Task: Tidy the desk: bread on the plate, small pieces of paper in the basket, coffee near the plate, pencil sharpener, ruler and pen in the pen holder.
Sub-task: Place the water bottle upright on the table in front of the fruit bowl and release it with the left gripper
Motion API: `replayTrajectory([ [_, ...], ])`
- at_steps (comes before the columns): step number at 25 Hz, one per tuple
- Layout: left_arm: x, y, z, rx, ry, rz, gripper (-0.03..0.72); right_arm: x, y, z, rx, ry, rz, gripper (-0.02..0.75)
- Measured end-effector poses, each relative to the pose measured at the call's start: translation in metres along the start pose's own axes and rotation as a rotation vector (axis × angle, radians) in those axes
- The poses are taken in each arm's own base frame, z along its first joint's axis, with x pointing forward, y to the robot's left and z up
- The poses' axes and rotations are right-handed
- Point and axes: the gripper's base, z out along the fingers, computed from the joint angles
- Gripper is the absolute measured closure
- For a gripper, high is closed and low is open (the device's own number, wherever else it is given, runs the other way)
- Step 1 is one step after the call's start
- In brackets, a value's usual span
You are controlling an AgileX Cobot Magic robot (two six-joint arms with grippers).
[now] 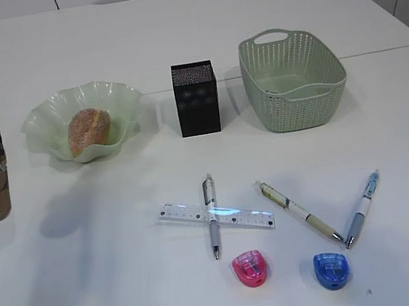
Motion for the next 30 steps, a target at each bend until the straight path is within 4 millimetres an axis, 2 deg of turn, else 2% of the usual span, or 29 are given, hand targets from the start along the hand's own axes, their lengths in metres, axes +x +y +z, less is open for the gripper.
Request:
replayTrajectory([
  [5,0.004,0.004,-0.002,-0.041,-0.063,-0.071,0.377,0.0,0.0,0.0,-0.003,-0.001,0.001,0.332],
  [8,0.006,-0.005,-0.003,-0.018,-0.078,-0.06,0.378,0.0,0.001,0.0,-0.01,-0.003,0.003,0.332],
  [15,0.019,-0.04,0.002,0.136,-0.057,0.209,0.378,0.0,0.001,0.0,-0.013,-0.003,0.004,0.332],
  [20,0.026,-0.045,0.008,0.175,-0.042,0.314,0.378,0.0,0.001,0.0,-0.015,-0.004,0.005,0.331],
  [30,0.04,-0.037,0.022,0.071,0.047,0.06,0.378,0.0,0.002,0.0,-0.017,-0.004,0.006,0.332],
])
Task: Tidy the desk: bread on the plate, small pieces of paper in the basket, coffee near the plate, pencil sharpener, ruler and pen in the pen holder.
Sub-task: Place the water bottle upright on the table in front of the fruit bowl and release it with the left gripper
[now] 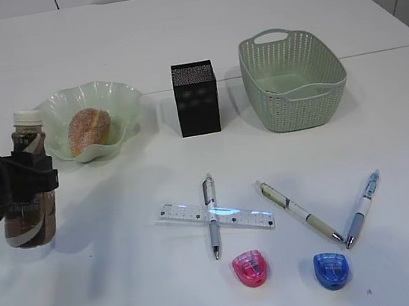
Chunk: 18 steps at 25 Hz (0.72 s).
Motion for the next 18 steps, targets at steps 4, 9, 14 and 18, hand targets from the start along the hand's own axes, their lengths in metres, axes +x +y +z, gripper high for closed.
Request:
replayTrajectory([
  [4,0.0,0.003,0.005,-0.037,-0.046,-0.025,0.378,0.0,0.0,0.0,0.0,0.0,0.0,0.332],
  [9,-0.001,0.008,0.015,-0.094,-0.142,-0.043,0.378,0.0,0.0,0.0,0.0,0.0,-0.002,0.332],
  [14,0.008,0.007,0.027,-0.09,-0.166,-0.062,0.378,0.0,0.0,0.0,0.0,0.0,-0.004,0.332],
  [18,0.016,0.006,0.036,-0.088,-0.17,-0.073,0.378,0.0,0.0,0.0,0.0,0.0,-0.004,0.332],
])
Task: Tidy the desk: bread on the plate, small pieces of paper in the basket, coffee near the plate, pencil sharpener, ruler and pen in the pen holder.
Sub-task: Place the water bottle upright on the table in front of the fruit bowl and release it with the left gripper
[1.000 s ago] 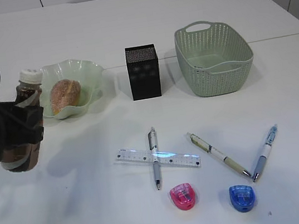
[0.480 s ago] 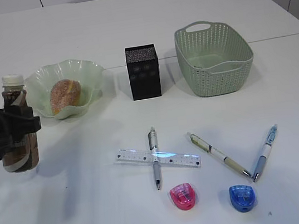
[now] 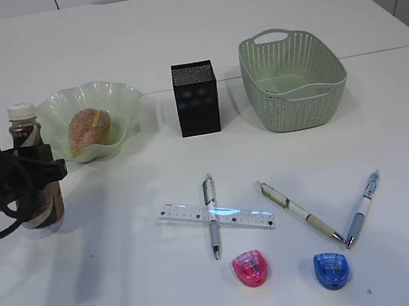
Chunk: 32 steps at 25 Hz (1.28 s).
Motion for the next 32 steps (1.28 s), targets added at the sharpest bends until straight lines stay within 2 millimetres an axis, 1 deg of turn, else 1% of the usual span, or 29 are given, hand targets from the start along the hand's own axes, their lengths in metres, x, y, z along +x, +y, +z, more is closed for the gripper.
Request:
replayTrajectory([
  [8,0.009,0.0,0.009,-0.004,-0.052,0.011,0.378,0.0,0.0,0.0,0.0,0.0,0.0,0.332],
  [12,0.014,0.003,0.008,-0.02,-0.111,0.015,0.378,0.0,0.0,0.0,0.0,0.0,-0.001,0.331],
  [17,0.033,0.008,0.008,-0.038,-0.114,-0.008,0.378,0.0,0.0,0.001,-0.001,0.004,-0.003,0.331],
  [21,0.038,0.009,0.011,-0.04,-0.14,-0.013,0.378,-0.001,0.0,0.002,-0.004,0.005,-0.004,0.331],
  [32,0.038,0.008,0.012,-0.035,-0.153,-0.014,0.378,-0.001,0.0,0.002,-0.007,0.006,-0.006,0.331],
])
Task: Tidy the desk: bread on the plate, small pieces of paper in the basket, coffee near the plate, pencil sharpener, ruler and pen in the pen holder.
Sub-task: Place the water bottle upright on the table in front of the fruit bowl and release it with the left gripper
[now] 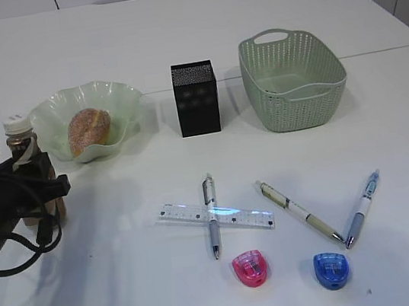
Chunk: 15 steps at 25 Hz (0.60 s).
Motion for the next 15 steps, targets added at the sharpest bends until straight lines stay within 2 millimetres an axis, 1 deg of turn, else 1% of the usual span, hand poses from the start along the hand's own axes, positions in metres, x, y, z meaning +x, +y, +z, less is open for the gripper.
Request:
replayTrajectory([
  [7,-0.0085,-0.0009,-0.0022,0.006,-0.003,-0.013,0.378,0.0,0.0,0.0,0.0,0.0,0.0,0.332],
  [15,-0.0017,0.0026,-0.0087,0.0,0.027,-0.003,0.378,0.0,0.0,0.0,0.0,0.0,-0.001,0.331],
])
